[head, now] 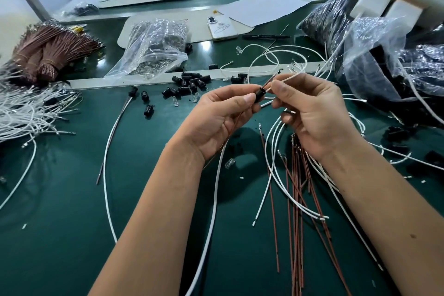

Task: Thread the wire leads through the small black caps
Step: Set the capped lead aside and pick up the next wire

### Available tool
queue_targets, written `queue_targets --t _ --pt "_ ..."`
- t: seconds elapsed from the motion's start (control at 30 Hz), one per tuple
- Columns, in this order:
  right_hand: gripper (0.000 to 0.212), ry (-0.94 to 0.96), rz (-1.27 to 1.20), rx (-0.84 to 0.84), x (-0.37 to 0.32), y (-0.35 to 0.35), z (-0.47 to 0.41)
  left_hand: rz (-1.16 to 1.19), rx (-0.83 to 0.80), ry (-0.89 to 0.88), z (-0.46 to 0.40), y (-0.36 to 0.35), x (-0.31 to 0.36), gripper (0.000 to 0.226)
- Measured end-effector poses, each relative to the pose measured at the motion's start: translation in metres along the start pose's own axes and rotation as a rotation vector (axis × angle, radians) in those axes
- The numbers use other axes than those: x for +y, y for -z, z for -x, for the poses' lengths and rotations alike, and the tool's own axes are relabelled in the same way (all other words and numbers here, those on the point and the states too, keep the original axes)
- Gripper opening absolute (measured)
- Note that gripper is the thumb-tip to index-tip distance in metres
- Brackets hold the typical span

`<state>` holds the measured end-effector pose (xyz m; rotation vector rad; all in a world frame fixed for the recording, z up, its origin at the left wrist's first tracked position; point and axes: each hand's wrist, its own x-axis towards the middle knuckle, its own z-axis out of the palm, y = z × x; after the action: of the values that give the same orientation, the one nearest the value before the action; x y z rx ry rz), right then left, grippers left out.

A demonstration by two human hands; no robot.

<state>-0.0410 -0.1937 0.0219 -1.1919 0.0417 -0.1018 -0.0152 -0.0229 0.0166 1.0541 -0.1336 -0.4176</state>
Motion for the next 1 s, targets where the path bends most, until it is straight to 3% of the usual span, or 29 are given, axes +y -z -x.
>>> queue_targets --t 0.2,0.37,0.47,1.0 --pt "0.008 -0.03 0.135 0.053 -0.0016 0.0009 0.0001 -0.049 0.027 -0.014 -0.0005 0.0003 -0.0007 0.019" --pt "0.003 -0.172 -0.013 -0.081 -0.0057 0.0034 0.0007 -0.052 0.049 -0.022 -0.0016 -0.0004 -0.0019 0.019" --pt "0.016 -0.203 -0.007 -0.111 -0.0062 0.0037 0.0004 -0.051 0.037 -0.028 -0.0016 -0.0002 -0.0021 0.019" --pt "0.012 -0.11 0.033 -0.081 0.001 0.0002 -0.0001 -0.06 0.07 -0.045 0.0 -0.0035 -0.0012 0.017"
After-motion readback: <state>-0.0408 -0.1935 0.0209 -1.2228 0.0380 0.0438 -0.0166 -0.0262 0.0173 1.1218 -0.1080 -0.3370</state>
